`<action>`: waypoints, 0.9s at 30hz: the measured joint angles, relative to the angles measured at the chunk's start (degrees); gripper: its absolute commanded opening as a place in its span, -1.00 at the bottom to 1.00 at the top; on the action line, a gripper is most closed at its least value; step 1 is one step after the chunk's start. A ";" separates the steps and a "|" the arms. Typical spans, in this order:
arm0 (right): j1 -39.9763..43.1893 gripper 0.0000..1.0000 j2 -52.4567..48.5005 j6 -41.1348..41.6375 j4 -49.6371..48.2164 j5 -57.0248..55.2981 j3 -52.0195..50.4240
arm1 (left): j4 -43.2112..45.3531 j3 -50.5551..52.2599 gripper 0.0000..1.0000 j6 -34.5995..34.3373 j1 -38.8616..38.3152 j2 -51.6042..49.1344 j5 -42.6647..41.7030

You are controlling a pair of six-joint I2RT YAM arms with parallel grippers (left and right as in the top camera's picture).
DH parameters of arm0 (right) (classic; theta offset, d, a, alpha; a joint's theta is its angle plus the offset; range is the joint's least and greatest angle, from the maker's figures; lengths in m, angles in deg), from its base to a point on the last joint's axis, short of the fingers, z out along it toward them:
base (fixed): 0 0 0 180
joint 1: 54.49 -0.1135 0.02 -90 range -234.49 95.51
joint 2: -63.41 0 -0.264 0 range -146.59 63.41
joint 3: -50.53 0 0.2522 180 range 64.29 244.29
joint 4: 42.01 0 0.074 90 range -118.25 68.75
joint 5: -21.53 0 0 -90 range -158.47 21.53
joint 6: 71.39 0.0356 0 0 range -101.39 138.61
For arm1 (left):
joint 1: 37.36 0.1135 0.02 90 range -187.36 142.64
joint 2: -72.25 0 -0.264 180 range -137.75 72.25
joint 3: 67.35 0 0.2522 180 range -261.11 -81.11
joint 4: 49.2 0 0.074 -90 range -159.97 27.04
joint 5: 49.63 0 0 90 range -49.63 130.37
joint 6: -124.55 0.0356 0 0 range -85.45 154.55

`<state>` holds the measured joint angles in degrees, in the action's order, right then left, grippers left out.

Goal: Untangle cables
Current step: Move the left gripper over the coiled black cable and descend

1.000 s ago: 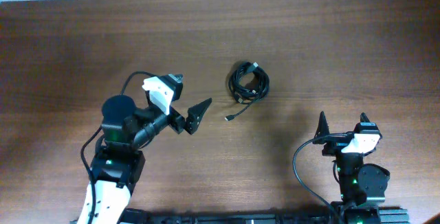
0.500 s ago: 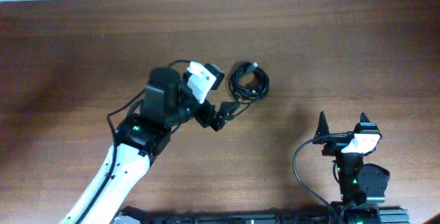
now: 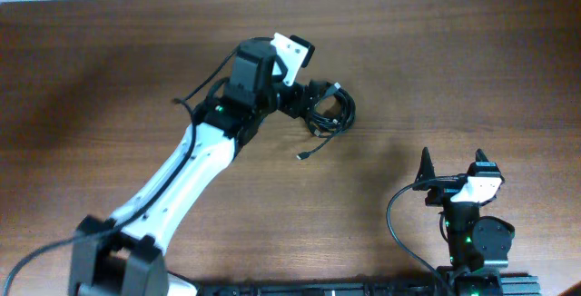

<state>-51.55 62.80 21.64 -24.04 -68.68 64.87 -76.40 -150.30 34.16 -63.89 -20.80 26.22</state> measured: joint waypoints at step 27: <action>0.00 0.97 0.02 0.00 -0.02 0.00 0.00 | 5.42 -0.83 -0.13 -21.05 -5.40 -19.89 13.14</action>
<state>-51.55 62.83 21.64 -24.06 -68.68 64.87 -70.98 -151.13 13.12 -69.29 -40.69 39.36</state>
